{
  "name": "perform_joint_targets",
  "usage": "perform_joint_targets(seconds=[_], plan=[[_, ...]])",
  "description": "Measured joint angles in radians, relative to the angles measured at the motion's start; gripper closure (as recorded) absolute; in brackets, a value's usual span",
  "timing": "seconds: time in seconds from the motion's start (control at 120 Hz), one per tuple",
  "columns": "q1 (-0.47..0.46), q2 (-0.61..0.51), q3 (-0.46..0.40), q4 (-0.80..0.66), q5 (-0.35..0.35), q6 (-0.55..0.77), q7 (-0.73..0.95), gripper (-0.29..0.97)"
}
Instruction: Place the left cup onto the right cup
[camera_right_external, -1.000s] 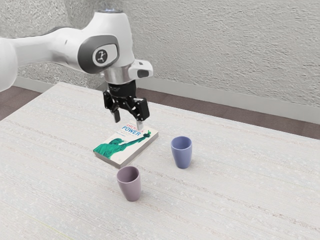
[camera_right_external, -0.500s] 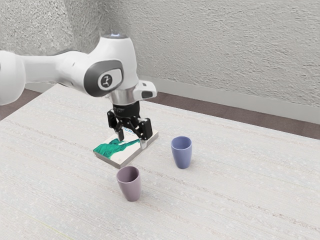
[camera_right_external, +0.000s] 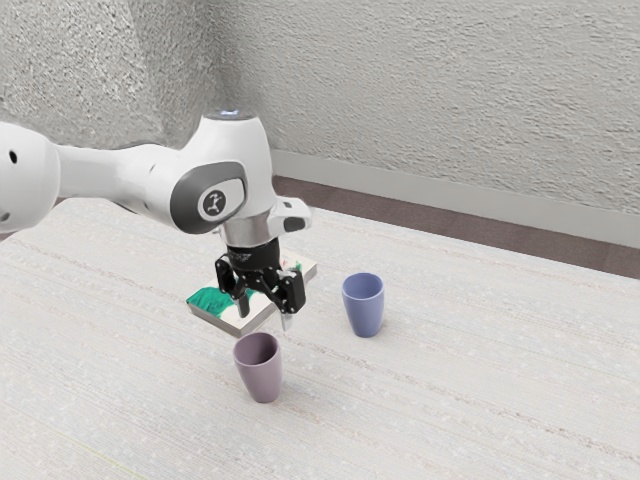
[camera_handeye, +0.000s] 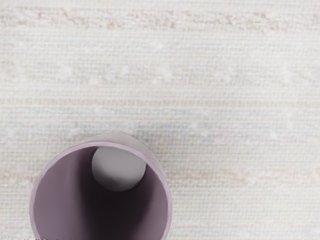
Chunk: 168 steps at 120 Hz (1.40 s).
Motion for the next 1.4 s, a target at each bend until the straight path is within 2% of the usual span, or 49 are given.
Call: perform_joint_targets(seconds=[0.658, 1.4], plan=[[-0.012, 0.011, -0.014, -0.079, -0.006, 0.092, -0.050, 0.12], [-0.018, 0.068, -0.014, -0.082, -0.006, 0.148, -0.078, 0.14]])
